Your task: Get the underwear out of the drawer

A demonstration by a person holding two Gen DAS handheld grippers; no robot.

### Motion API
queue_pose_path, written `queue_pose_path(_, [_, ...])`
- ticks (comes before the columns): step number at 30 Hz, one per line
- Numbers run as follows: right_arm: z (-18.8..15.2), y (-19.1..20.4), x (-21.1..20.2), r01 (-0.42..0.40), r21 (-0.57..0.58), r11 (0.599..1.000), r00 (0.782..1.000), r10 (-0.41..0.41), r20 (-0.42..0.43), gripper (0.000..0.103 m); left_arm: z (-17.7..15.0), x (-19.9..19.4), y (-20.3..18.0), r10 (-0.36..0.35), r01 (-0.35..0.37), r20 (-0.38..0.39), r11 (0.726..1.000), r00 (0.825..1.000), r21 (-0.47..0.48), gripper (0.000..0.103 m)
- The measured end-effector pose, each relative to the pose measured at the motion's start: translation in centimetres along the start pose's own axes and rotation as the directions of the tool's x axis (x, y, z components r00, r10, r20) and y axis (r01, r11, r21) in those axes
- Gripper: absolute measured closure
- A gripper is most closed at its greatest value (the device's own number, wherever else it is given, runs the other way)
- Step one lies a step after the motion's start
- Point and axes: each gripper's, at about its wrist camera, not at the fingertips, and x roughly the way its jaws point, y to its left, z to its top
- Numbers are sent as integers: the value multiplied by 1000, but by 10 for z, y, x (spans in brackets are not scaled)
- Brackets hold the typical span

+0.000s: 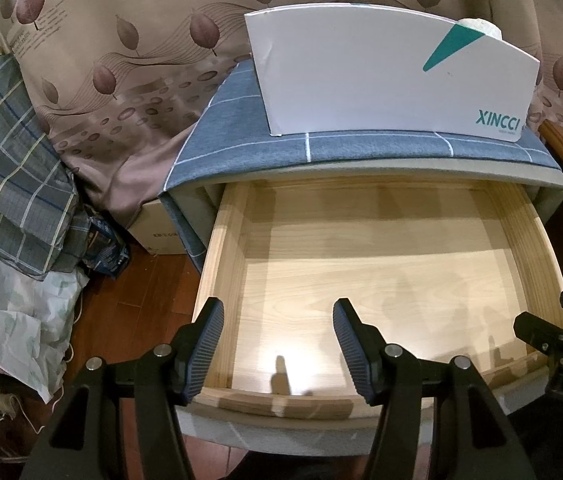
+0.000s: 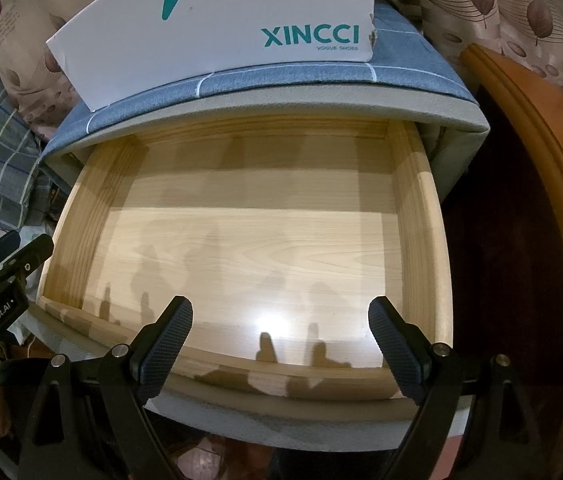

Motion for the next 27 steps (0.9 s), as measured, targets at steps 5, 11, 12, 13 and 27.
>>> queue_pose_path(5, [0, 0, 0, 2, -3, 1000, 1000, -2, -3, 15, 0, 0, -1, 0, 0, -1, 1000, 1000, 2, 45])
queue_pose_path(11, [1, 0, 1, 0, -2, 1000, 1000, 0, -3, 15, 1, 1, -2, -1, 1, -2, 1000, 1000, 3, 45])
queue_pose_path(12, [0, 0, 1, 0, -3, 1000, 1000, 0, -2, 15, 1, 1, -2, -1, 1, -1, 1000, 1000, 4, 45])
queue_pose_path(13, [0, 0, 1, 1, -5, 1000, 1000, -1, 0, 15, 1, 1, -2, 0, 0, -1, 1000, 1000, 3, 45])
queue_pose_path(27, [1, 0, 0, 1, -4, 1000, 1000, -1, -1, 15, 1, -1, -6, -20, 20, 11, 1000, 1000, 22, 45])
